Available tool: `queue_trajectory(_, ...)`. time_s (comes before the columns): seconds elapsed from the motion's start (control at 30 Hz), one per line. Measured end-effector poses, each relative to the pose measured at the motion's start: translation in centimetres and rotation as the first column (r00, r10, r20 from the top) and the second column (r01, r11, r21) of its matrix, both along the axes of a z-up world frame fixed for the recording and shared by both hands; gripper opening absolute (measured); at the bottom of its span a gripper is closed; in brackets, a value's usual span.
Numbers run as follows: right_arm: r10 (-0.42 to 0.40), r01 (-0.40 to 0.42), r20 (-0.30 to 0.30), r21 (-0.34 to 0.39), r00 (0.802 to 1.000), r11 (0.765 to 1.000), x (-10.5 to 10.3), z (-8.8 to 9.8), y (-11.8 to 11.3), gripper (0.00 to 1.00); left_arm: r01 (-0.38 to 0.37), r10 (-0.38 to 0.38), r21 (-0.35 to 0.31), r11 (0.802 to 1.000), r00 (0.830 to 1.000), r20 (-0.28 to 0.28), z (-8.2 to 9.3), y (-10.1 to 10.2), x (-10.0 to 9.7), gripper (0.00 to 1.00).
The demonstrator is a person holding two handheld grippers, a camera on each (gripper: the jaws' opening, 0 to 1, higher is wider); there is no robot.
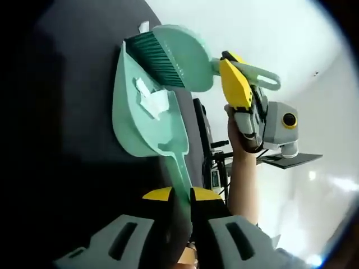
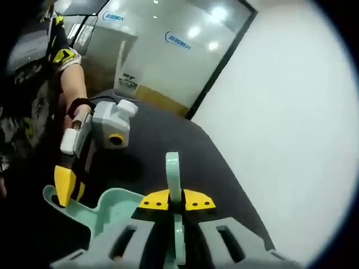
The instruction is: Pick up the broom and sweep the trash on the tabletop into the dustpan.
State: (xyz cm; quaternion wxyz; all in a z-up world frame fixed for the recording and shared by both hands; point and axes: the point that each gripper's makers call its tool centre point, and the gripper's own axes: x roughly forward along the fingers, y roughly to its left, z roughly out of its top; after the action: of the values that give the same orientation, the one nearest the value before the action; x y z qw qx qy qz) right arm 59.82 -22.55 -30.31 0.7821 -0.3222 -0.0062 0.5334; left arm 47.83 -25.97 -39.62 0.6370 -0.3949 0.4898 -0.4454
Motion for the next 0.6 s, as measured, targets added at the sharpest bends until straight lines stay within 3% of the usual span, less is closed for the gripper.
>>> queue_trajectory(0.2,-0.019,0.019,0.000,0.023,1.000,1.000,-0.5,0.9,-0.6,0.04,-0.003,0.003,-0.001,1.000,1.000,-0.002,0.0,0.1,0.0,0.11)
queue_trajectory(0.43,0.017,-0.017,0.001,0.006,1.000,1.000,-2.6,1.1,-0.5,0.04,-0.012,0.012,-0.012,1.000,1.000,-0.013,0.1,-0.1,0.1,0.11)
queue_trajectory(0.6,0.028,-0.027,-0.050,0.016,0.998,1.000,-4.1,1.1,-0.5,0.04,-0.018,0.017,-0.014,1.000,1.000,-0.016,0.2,-0.1,0.1,0.11)
